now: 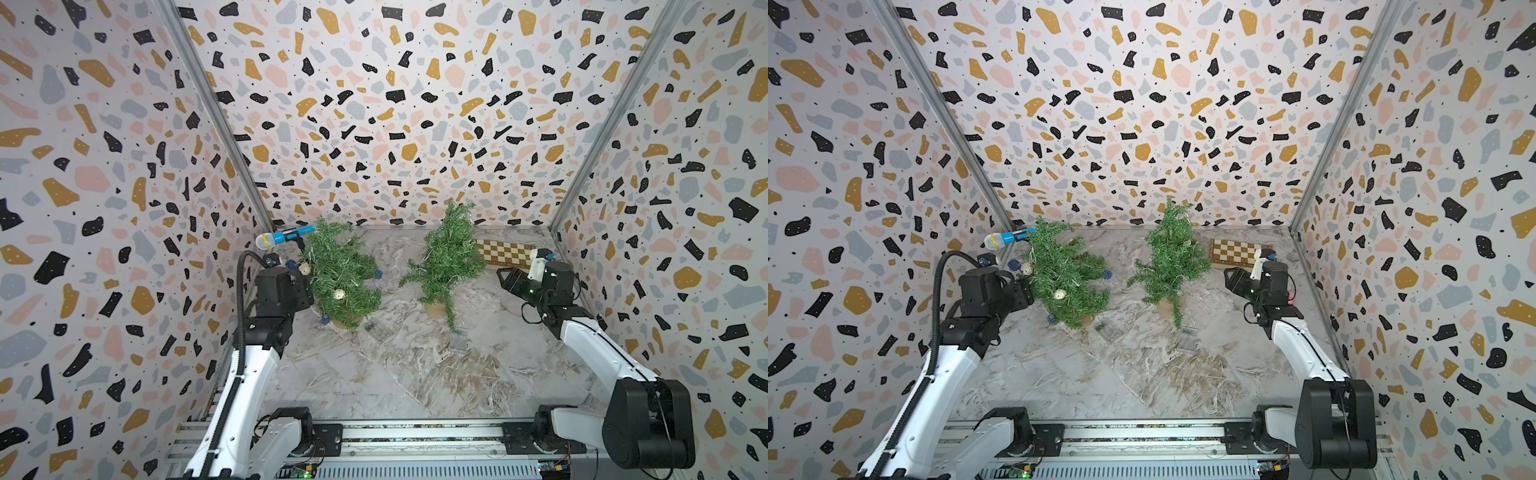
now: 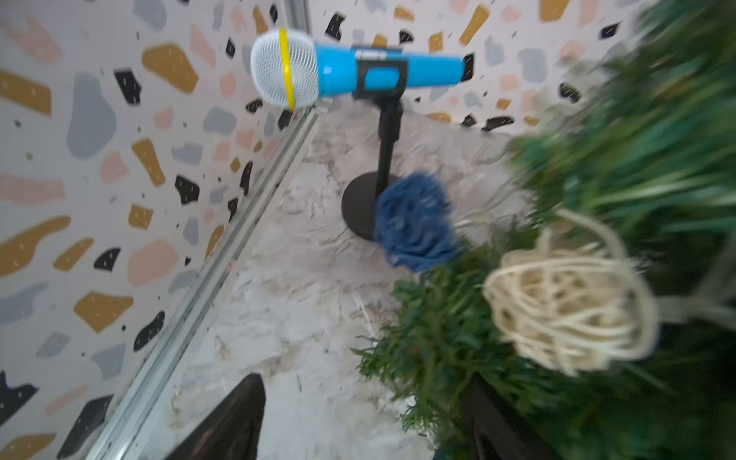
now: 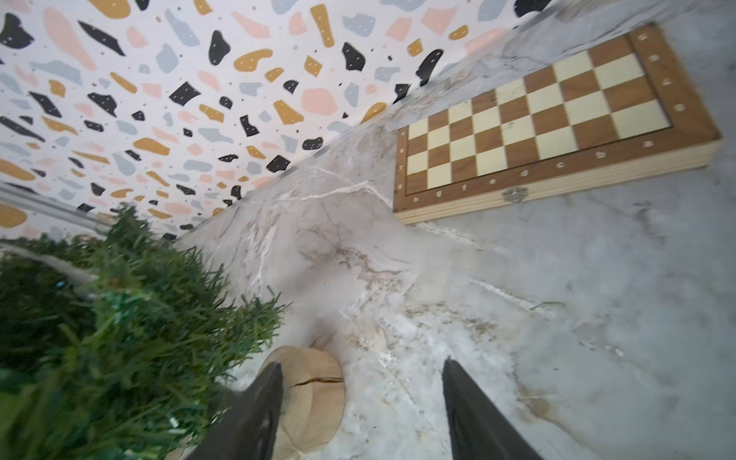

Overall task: Wrap string light around the christmas tree
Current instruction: Reset both arms

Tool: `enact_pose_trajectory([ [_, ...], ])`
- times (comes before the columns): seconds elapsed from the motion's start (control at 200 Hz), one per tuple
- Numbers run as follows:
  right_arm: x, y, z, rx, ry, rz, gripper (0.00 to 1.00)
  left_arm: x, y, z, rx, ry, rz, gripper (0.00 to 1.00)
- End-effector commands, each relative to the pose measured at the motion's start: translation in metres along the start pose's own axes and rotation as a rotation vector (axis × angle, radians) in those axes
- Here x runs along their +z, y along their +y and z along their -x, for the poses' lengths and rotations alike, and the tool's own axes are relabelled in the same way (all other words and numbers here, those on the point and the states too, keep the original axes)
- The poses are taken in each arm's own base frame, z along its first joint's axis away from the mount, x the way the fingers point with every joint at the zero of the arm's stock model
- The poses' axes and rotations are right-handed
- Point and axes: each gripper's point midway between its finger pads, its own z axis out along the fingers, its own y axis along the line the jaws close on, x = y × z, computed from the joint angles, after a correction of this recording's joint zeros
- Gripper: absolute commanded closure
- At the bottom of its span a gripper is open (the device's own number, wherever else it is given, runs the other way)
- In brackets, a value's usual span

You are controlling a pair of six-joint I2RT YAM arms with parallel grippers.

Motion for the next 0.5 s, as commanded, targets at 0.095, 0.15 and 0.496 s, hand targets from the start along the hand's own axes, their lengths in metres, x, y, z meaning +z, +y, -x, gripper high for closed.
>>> enact_pose_trajectory([
  [0.095, 0.000, -0.018, 0.023, -0.049, -0.137, -0.097, 0.35, -0.007, 0.052, 0.021, -0.179, -0.191, 0.205, 0.22],
  [0.15, 0.003, -0.019, 0.021, -0.048, -0.133, -0.090, 0.35, -0.011, 0.058, 0.021, -0.177, -0.210, 0.233, 0.22],
  [0.496, 0.030, -0.027, 0.001, -0.105, -0.101, -0.160, 0.35, 0.023, 0.082, -0.014, -0.276, -0.110, 0.339, 0.18],
])
